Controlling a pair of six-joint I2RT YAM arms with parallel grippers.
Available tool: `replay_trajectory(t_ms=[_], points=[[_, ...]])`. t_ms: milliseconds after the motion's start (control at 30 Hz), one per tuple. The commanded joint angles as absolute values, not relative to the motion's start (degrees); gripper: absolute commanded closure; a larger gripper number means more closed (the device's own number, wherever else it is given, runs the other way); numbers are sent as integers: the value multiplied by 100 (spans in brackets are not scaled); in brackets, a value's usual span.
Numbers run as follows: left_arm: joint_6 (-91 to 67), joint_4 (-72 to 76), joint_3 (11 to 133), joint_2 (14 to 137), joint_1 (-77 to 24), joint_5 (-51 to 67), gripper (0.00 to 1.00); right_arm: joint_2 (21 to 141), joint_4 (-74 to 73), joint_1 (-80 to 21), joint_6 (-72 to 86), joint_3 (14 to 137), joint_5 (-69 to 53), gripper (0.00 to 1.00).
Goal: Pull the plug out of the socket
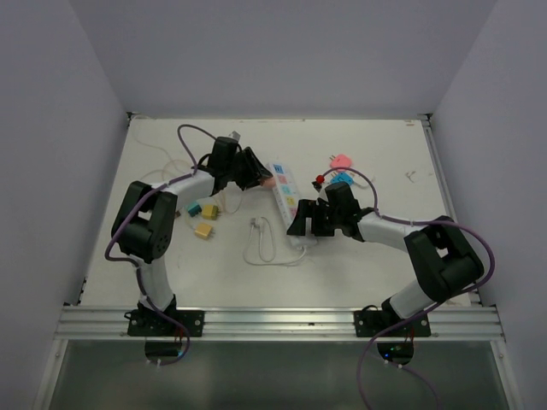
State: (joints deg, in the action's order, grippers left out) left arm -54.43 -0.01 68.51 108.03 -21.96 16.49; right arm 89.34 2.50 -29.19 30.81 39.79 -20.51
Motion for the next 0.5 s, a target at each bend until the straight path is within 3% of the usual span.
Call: replay_trajectory(t_ms=[0,267,467], points=[[-5563,439,6829,10846,-2215,1723,48,9237,-580,-2997,3006,3727,-1951,100],[-5590,422,6812,10872,-2215,1714,60,9246,-580,-2997,3006,3727,-1942,100],[-5607,413,6733,10793,-2206,1661,81,9237,-624,-2997,3041,3709,-1846,100]])
